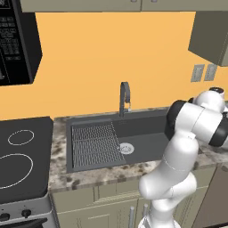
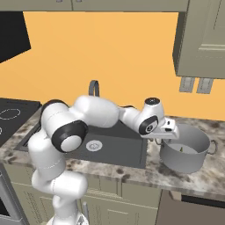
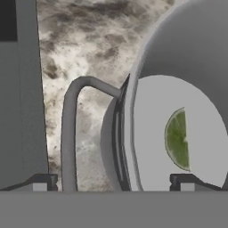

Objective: Dump the lemon wedge from the pot into the sink. Then turn on the water and wash the lemon wedge. Then turn off the water and put the lemon wedge back in the pot.

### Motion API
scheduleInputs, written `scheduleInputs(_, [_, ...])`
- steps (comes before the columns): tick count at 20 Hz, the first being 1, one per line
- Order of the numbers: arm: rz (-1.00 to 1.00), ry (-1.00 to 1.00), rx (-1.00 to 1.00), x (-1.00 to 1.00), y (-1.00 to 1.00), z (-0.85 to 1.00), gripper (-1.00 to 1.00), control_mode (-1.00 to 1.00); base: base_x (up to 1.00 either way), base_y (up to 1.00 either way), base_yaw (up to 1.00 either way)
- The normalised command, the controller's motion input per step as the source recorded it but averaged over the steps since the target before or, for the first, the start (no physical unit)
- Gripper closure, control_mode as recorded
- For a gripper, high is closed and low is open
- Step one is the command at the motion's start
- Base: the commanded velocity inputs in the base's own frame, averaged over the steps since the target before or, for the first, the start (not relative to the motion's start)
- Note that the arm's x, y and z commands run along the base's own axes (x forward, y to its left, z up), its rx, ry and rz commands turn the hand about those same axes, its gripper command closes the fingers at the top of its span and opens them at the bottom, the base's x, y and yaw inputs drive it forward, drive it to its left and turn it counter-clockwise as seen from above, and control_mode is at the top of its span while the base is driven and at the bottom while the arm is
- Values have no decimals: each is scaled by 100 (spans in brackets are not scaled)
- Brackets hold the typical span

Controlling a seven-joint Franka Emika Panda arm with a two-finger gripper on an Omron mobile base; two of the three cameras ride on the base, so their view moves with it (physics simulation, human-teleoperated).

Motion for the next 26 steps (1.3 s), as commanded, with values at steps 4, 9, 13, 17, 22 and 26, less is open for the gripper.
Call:
scheduleInputs(4, [2, 5, 0, 13, 0, -33, -100, -100, 0, 0, 0])
scheduleInputs(9, [3, 8, 0, 26, 0, -37, 100, -100, 0, 0, 0])
scheduleInputs(13, [5, 8, 0, 20, 2, -32, 100, -100, 0, 0, 0])
scheduleInputs(17, [8, 3, 1, 1, 7, -10, 100, -100, 0, 0, 0])
scheduleInputs(22, [8, 0, 3, 0, 50, 0, 100, -100, 0, 0, 0])
scheduleInputs(26, [5, 0, 1, 0, 90, 0, 100, -100, 0, 0, 0])
